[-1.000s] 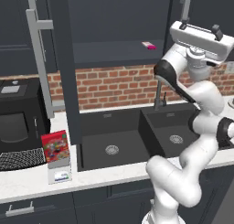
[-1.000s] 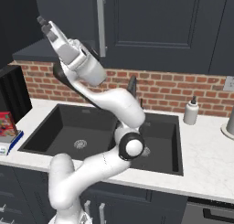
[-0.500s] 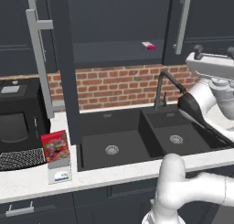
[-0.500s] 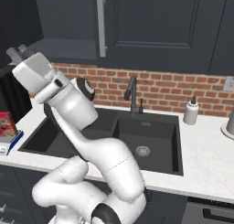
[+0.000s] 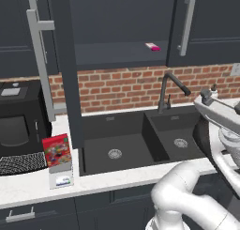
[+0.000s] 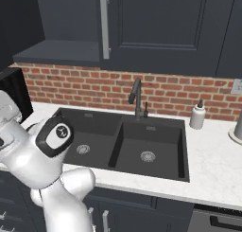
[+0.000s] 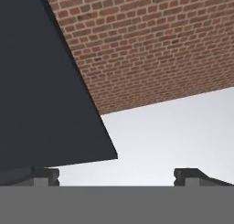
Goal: Pick the cereal and place it on the digital scale for weighing, and close the cabinet.
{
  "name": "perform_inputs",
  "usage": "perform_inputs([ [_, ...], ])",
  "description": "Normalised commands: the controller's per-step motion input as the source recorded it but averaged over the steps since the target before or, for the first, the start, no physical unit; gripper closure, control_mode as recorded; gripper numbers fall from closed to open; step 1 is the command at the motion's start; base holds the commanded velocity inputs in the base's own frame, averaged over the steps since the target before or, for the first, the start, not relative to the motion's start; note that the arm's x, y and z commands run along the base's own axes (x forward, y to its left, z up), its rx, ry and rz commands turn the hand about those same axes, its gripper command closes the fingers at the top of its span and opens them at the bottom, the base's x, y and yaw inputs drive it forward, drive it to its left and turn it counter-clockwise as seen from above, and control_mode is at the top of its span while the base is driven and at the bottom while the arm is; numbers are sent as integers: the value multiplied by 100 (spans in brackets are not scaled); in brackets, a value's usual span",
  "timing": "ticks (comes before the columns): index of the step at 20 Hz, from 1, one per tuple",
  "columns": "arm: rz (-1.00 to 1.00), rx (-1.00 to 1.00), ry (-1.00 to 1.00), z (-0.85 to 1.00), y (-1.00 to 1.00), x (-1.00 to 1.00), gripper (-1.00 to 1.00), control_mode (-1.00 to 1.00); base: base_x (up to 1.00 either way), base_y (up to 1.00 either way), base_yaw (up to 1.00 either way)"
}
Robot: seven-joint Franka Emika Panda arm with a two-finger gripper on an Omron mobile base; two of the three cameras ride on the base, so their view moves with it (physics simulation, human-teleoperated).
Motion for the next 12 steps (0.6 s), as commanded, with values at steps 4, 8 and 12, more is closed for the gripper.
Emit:
perform_inputs([
  [4, -1, 1, -30, 10, 67, -32, -100, -100, 0, 0, 0],
  [8, 0, 3, -17, -10, 70, -27, -100, -100, 0, 0, 0],
  [12, 0, 4, -8, -17, 80, -8, -100, -100, 0, 0, 0],
])
